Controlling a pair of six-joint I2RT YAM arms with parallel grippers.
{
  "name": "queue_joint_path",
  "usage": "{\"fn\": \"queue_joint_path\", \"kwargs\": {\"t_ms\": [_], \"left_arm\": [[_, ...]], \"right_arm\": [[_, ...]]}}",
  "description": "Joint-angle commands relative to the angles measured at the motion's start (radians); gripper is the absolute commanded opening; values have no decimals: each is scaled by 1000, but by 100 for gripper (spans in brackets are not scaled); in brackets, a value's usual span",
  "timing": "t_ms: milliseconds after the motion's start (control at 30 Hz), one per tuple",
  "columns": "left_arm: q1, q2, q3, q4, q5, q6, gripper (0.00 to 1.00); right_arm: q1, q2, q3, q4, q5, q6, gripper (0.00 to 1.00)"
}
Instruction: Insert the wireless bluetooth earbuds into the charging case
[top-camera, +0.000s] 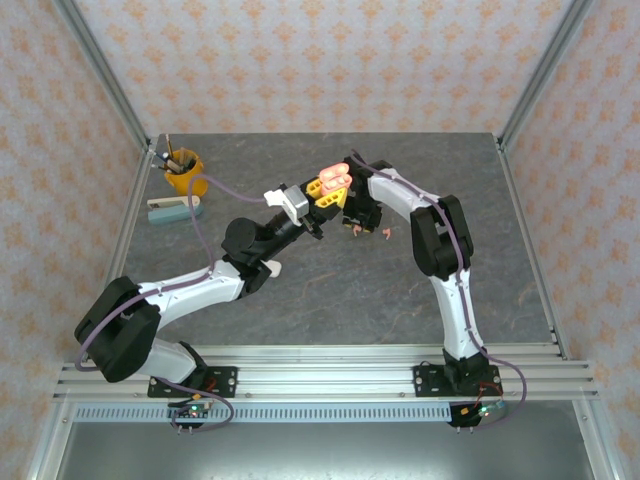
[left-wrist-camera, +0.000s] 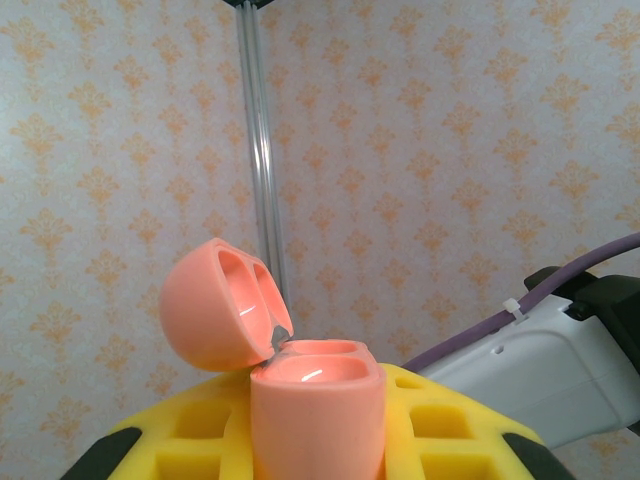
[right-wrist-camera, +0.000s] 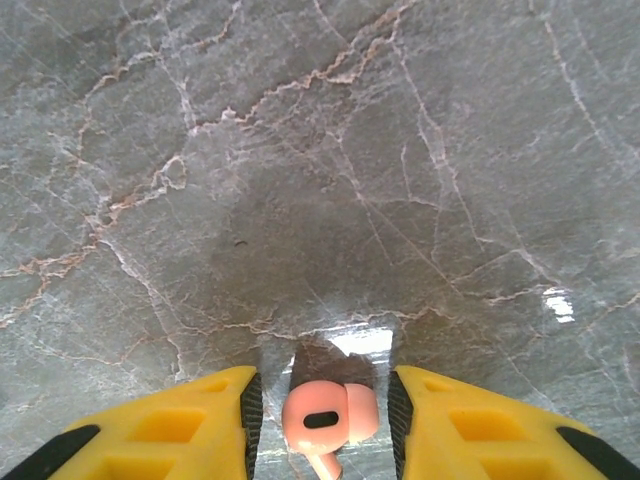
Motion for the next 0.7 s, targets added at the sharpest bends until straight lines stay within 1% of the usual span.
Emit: {"fn": "queue_joint_path", "kwargs": {"t_ms": [0, 400, 667], "left_arm": [[7, -17, 21, 13, 15, -9, 0], [7, -15, 27, 8, 15, -14, 0], [7, -10, 36, 2, 17, -21, 0]], "right_arm": [[12, 23, 21, -50, 19, 8, 38], [12, 12, 10, -42, 9, 13, 27], [12, -40, -26, -9, 15, 27, 26]]}}
